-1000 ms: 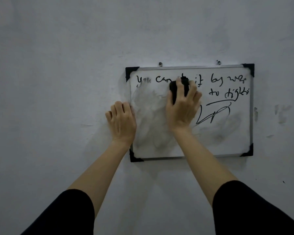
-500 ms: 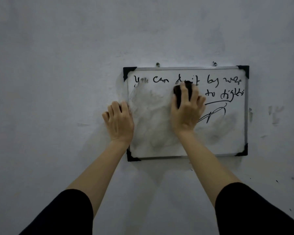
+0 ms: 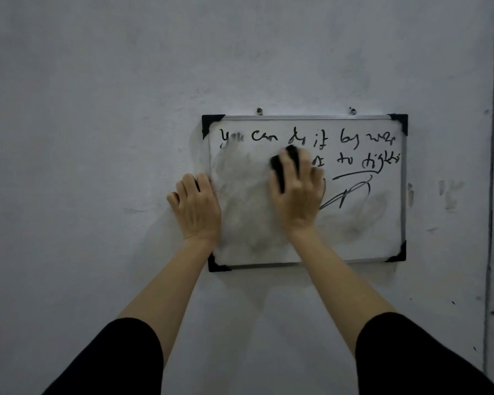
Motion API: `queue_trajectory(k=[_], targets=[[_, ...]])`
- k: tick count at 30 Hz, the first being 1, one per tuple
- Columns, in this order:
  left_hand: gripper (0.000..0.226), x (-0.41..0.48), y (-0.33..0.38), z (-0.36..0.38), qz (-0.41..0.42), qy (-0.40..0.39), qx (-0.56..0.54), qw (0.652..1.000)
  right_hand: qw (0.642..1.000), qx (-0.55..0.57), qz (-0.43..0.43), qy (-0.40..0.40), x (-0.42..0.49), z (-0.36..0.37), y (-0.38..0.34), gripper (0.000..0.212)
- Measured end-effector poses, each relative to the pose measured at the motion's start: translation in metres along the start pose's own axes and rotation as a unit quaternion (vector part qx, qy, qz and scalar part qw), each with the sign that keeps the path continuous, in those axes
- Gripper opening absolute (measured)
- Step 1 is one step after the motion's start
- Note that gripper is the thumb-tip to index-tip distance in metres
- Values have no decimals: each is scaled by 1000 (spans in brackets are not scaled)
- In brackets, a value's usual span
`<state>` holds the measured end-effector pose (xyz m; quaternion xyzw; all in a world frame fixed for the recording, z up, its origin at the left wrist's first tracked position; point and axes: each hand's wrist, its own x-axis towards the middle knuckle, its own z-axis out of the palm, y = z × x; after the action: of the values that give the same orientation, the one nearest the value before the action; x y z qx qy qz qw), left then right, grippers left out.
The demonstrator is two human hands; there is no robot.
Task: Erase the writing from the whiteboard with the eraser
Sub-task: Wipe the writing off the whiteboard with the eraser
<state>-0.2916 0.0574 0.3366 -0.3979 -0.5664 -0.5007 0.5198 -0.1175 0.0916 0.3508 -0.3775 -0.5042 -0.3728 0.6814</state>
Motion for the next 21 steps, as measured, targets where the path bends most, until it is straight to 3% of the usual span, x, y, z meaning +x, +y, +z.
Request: queue_trajectory(k=[4,8,11,16,18,21], targets=[[5,1,0,2,4,-13,-5,1000,989,-29,142,15,21,-13,40,39],[7,0,7,0,-30,-19,-20,999,969,-43,243,33,27,-8,15,41],[7,-1,6,1,-33,-12,-29,999,983,-19,181,7,9,0,-16,38],[11,-1,0,3,-3,-3,-41,999,997,-48,-58,-16,-1,-5,13,37],[10,0,1,3,-9,-1,-43,999,997,-48,-52,-19,5,-11,37,38],[10,-1,2,4,-14,4,-44,999,996,-47,78,6,11,-14,44,36]])
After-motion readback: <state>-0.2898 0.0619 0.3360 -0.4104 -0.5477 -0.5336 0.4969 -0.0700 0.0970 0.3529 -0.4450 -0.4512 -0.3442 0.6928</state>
